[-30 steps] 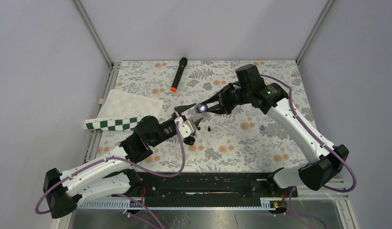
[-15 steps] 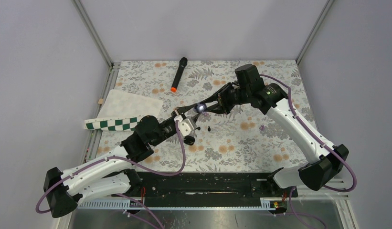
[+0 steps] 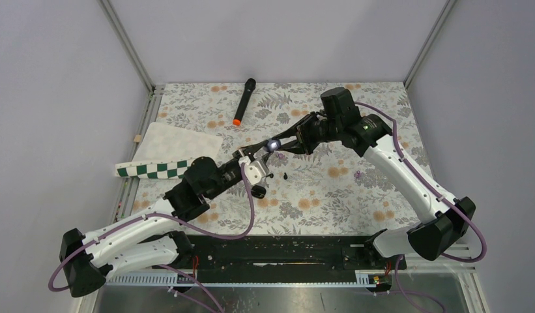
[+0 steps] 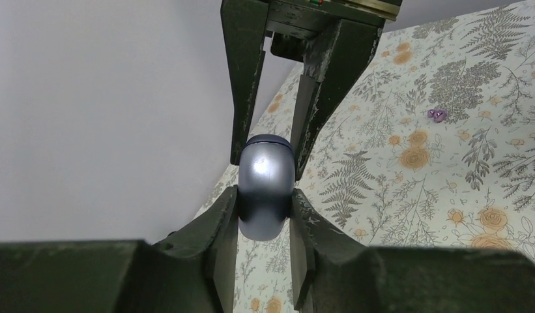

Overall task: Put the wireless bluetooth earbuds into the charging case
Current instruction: Pick up the plastic bottle from the center of the board, then open the charging case at the center of the board.

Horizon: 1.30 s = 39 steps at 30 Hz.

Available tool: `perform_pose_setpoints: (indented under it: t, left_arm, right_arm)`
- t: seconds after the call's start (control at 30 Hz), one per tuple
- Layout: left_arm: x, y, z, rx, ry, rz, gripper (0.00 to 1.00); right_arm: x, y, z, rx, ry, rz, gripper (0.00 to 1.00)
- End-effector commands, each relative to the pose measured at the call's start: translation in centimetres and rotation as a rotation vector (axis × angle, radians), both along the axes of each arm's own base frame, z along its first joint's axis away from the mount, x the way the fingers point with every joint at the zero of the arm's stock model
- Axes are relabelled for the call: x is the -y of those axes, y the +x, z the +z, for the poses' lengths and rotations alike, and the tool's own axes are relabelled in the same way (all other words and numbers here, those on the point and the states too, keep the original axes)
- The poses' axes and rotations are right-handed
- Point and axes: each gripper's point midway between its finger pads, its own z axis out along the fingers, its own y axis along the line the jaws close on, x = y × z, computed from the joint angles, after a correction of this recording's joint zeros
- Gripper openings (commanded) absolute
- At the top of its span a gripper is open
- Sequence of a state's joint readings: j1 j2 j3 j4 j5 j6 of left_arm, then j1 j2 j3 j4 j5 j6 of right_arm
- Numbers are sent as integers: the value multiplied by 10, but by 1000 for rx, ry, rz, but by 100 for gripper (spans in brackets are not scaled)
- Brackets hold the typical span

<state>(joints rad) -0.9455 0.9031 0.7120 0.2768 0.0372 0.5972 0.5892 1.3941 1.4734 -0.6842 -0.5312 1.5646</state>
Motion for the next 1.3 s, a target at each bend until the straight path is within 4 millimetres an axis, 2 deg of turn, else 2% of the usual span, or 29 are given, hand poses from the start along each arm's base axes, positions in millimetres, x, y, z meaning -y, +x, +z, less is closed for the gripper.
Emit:
perform_pose_setpoints:
  t: [0.0, 0.03, 0.1, 0.2, 0.23, 0.47, 0.67, 0.83, 0.9, 1.07, 1.23, 1.27]
  left_arm:
    - [-3, 0, 32, 3, -90, 22, 0]
    - [-4, 0, 33, -8, -92, 20, 0]
    - [-8, 3, 33, -41, -93, 52, 0]
    - [-13, 5, 33, -63, -99, 80, 0]
    - [-15, 6, 34, -67, -106, 93, 0]
    - [-27, 7, 31, -110, -137, 144, 0]
    - [-35, 11, 24, -174, -149, 192, 0]
    - [-57, 26, 21, -388, -225, 287, 0]
    - [-61, 31, 16, -536, -251, 276, 0]
    - [-52, 24, 21, -828, -333, 148, 0]
    - [-33, 2, 37, -1094, -413, -98, 0]
    - [-31, -1, 38, -1135, -425, -137, 0]
  right_arm:
    - [-10, -2, 4, 39, 48, 34, 0]
    - [-11, -2, 5, 47, 60, 36, 3]
    - [-13, 0, 5, 62, 79, 41, 16]
    - [-16, 3, 7, 92, 101, 49, 43]
    - [-16, 3, 6, 100, 104, 50, 49]
    - [-16, 5, 2, 163, 116, 72, 78]
    - [-4, 11, 8, 309, 129, 81, 81]
    - [25, 11, 27, 649, 132, 144, 79]
    - [35, 8, 23, 799, 67, 178, 79]
    - [50, 6, -3, 1064, -16, 173, 74]
    - [48, 3, -7, 1189, 84, 131, 70]
    - [45, 2, -3, 1211, 119, 134, 69]
